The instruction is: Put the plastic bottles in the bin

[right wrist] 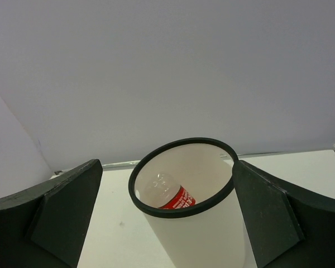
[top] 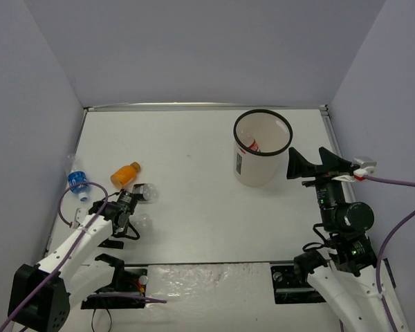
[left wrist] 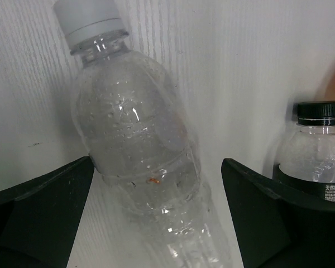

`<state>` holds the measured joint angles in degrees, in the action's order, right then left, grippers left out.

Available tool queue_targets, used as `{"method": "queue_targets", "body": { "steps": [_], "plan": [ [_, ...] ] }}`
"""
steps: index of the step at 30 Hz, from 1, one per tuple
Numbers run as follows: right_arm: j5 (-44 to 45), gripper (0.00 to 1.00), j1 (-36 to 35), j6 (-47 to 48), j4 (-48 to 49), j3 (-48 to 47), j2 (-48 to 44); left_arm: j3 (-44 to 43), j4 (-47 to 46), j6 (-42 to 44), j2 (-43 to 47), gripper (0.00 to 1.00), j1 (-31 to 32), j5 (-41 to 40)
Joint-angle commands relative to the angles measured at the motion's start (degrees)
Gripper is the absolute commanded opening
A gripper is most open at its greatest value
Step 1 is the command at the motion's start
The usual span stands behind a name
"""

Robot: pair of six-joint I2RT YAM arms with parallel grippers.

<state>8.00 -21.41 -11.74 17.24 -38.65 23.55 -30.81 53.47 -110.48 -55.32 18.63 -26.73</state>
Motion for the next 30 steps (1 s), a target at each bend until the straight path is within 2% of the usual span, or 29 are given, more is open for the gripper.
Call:
{"method": "queue_targets", "body": {
  "steps": [1, 6, 11, 14, 21, 23, 24, 25, 26, 29, 30],
  "plan": [
    [-0.94, 1.0, -0.28, -1.1, 0.65, -1.67, 0.02, -3.67, -3.67, -1.03, -2.56, 0.97, -0.59, -2.07],
    [0.57, 1.0, -0.21, -0.74, -2.11, -3.09, 0.44, -4.97, -5.64, 0.24, -7.31, 0.95, -0.79, -2.07],
    [1.65, 1.0, -0.21, -1.19, -4.05, -3.65, -0.13, -6.07, -7.23, 4.28, -9.47, 0.72, -0.88, -1.12],
    [2.18, 1.0, -0.21, -1.48, -5.67, -4.37, -0.38, -6.92, -6.59, 7.08, -9.15, 0.62, -0.88, -0.35],
    [3.19, 1.0, -0.28, -2.31, -6.52, -3.83, -1.11, -12.61, 3.01, 13.36, -3.04, 0.54, -0.73, -2.81],
    [2.34, 1.0, -0.21, -2.5, -6.52, -3.77, -0.72, -13.66, 1.75, 21.19, -0.42, 0.5, -0.7, -3.41],
    [1.32, 1.0, -0.21, -2.51, -6.52, -3.88, -0.39, -13.87, -1.82, 28.02, 1.44, 0.48, -0.7, -2.97],
    [0.15, 1.0, -0.21, -2.59, -6.52, -3.89, 0.0, -14.19, -9.45, 33.17, 3.44, 0.48, -0.7, -0.2],
    [-1.39, 1.0, -0.21, -2.59, -6.53, -3.91, 0.08, -14.22, -9.9, 33.67, 3.51, 0.46, -0.7, 0.25],
    [-9.99, 1.0, -0.23, -2.49, -6.71, -5.34, 3.58, -15.54, -27.64, 54.81, 5.56, 0.39, -0.29, 20.34],
    [-12.4, 1.0, -0.29, -2.41, -6.78, -5.68, 4.61, -15.8, -30.74, 57.38, 5.55, 0.38, 0.62, 24.67]
  ]
}}
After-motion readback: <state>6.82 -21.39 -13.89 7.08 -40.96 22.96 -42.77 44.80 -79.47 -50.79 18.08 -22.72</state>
